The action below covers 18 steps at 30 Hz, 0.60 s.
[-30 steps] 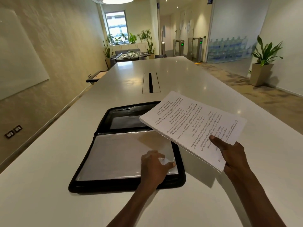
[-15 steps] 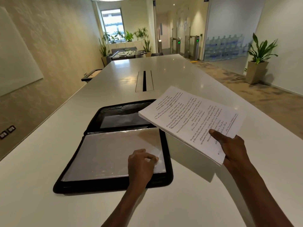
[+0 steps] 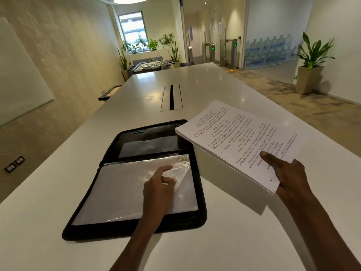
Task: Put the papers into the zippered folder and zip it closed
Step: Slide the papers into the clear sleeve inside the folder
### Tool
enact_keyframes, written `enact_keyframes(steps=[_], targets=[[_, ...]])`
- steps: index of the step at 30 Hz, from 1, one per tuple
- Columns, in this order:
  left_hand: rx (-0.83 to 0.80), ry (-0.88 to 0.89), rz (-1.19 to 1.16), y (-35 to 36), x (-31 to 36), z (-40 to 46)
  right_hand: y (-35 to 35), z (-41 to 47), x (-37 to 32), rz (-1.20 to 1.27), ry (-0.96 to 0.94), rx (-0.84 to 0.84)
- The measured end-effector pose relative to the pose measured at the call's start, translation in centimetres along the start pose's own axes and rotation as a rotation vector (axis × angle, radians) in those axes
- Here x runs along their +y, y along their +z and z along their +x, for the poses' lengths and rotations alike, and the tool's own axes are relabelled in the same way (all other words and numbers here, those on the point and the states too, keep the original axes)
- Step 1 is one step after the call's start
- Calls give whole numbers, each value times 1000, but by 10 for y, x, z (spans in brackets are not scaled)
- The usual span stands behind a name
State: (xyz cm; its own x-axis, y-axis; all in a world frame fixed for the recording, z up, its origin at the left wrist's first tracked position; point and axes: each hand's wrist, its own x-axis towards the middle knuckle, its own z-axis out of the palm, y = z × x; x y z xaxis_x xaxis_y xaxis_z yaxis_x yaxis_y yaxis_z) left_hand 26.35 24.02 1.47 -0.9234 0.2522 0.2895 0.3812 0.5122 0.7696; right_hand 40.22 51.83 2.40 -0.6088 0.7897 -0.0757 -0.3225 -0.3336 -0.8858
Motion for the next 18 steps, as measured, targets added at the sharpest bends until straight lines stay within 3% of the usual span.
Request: enact_keyframes(steps=[5, 12, 18], targets=[[-123, 160, 245, -8, 5, 10, -2, 3, -1, 3, -27, 14], [-9, 43, 379, -14, 20, 18, -1, 3, -2, 16, -35, 18], [-122, -72, 356, -24, 30, 27, -3, 2, -2, 16, -45, 35]])
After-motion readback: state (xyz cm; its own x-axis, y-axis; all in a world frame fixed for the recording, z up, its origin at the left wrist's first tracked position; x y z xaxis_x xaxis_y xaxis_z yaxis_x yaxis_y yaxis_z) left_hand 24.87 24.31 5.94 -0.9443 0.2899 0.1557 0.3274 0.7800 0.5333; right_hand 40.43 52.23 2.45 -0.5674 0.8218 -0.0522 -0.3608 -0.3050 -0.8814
